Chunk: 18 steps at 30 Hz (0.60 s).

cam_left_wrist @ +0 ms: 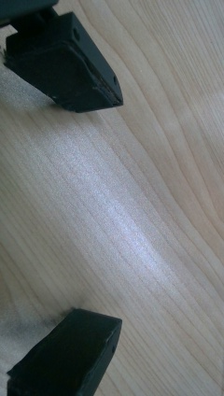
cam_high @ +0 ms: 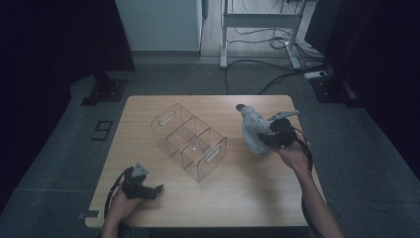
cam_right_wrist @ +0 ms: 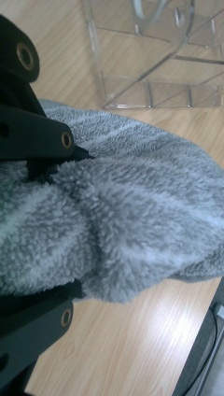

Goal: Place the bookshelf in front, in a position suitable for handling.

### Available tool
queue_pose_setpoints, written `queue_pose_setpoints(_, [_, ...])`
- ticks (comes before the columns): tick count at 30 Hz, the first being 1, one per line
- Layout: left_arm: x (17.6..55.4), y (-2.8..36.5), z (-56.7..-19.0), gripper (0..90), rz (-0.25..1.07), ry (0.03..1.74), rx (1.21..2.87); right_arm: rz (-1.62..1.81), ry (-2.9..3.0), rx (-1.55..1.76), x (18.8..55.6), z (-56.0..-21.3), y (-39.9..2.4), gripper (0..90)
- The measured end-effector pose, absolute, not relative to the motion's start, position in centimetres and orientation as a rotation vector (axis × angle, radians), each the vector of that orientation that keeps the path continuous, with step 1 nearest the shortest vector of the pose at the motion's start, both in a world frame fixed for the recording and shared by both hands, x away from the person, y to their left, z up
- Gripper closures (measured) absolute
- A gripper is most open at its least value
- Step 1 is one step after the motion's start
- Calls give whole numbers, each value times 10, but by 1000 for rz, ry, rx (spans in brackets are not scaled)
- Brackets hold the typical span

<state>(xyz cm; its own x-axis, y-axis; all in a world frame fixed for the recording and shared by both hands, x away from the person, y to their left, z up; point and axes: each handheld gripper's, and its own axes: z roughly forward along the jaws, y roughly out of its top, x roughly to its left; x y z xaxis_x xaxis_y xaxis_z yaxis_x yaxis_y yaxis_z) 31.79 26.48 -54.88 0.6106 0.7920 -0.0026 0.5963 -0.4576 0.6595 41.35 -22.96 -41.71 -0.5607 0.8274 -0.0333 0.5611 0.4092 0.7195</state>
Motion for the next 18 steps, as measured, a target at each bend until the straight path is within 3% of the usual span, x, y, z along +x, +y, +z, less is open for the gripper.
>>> queue_pose_setpoints(18, [318, 265, -549, 0, 407, 1087, 2210, 957, 2279, 1195, 359, -404, -258, 574])
